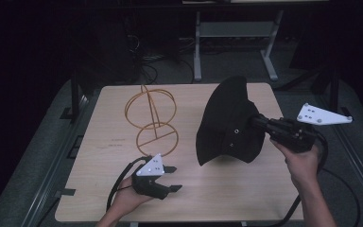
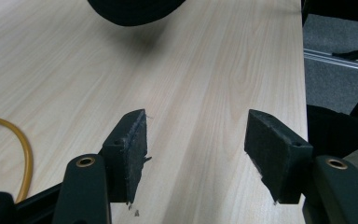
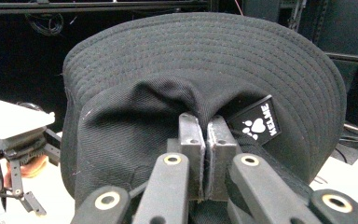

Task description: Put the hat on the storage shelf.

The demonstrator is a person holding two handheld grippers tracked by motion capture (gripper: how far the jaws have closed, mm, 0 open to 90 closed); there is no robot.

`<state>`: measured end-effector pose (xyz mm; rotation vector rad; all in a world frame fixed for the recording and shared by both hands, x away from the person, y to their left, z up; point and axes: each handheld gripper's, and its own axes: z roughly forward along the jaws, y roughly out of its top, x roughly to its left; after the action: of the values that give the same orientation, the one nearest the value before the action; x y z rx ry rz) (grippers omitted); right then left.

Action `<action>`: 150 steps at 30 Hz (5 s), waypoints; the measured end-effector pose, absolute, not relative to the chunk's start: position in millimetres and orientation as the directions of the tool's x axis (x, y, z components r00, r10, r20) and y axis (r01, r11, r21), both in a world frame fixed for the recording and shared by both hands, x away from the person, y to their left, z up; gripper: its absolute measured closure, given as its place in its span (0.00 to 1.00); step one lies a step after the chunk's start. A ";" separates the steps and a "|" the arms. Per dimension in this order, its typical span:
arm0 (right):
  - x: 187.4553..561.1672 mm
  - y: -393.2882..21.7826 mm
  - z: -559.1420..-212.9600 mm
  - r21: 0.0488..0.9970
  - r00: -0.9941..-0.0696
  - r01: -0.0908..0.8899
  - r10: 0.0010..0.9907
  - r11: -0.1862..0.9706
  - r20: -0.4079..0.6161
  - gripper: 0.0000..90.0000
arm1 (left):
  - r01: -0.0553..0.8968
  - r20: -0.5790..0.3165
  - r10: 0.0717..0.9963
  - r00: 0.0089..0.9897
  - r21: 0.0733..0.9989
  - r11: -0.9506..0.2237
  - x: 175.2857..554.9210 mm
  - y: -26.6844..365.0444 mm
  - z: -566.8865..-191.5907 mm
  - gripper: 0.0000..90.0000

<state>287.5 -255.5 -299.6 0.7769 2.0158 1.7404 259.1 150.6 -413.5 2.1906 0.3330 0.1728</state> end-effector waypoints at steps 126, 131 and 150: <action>443.6 -5.5 -205.6 0.921 -0.932 0.242 0.338 0.305 0.133 0.95 | 0.118 0.013 0.225 0.974 0.823 -0.556 251.4 139.5 -417.9 0.33; 448.4 16.5 -213.8 0.910 -0.929 0.238 0.352 0.341 0.111 0.93 | 0.100 0.023 0.204 0.979 0.816 -0.570 251.0 134.1 -417.9 0.33; 441.1 11.2 -239.9 0.912 -0.931 0.222 0.351 0.344 0.094 0.62 | 0.095 0.019 0.193 0.981 0.823 -0.560 247.2 126.8 -418.7 0.31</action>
<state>441.1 11.2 -239.9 0.5311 2.4760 1.6512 247.2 126.8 -418.7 2.1676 0.2009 0.1314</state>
